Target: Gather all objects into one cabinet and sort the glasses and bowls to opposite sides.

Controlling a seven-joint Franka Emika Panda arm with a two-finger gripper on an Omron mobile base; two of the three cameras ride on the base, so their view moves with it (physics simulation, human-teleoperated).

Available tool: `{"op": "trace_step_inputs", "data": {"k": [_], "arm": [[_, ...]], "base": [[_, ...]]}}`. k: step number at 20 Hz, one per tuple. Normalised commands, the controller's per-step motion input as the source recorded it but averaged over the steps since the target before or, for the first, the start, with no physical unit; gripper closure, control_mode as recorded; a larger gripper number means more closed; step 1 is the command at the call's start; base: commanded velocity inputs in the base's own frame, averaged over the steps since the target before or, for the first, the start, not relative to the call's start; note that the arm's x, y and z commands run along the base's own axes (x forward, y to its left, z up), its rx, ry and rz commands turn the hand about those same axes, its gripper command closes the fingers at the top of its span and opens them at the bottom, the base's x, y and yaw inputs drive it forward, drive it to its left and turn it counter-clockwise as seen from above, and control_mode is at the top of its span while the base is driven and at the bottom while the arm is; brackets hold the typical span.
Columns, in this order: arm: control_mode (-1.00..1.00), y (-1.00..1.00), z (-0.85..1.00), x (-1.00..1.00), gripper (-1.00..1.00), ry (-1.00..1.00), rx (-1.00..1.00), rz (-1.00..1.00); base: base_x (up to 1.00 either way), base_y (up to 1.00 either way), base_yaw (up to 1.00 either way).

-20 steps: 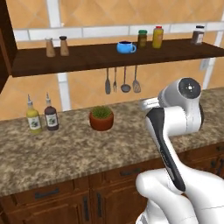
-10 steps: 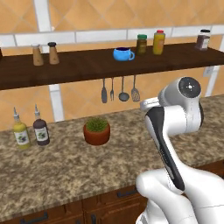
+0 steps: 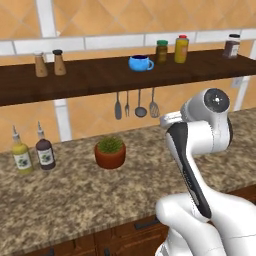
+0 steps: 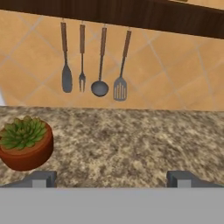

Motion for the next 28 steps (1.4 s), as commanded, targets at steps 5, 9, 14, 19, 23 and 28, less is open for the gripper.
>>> {"op": "trace_step_inputs", "data": {"k": [5, 9, 14, 19, 23, 28], "arm": [[1.0, 0.0, 0.0, 0.0, -1.0, 0.0, 0.0, 0.0], [1.0, 0.0, 0.0, 0.0, -1.0, 0.0, 0.0, 0.0], [-1.0, 0.02, 0.08, -0.23, -1.0, -0.05, 0.0, 0.04], [-1.0, 0.0, 0.87, -0.77, -1.0, -0.1, 0.02, 0.16], [-1.0, -0.08, 1.0, -0.14, -1.0, 0.02, 0.1, 0.12], [-1.0, -0.22, 1.0, 0.0, -1.0, 0.07, 0.13, 0.09]], "base": [[0.52, 0.0, -0.07], [0.0, 0.0, 0.0], [0.0, 0.0, 0.0], [0.0, 0.0, 0.0], [0.0, 0.0, 0.0], [0.0, 0.0, 0.0]]}}
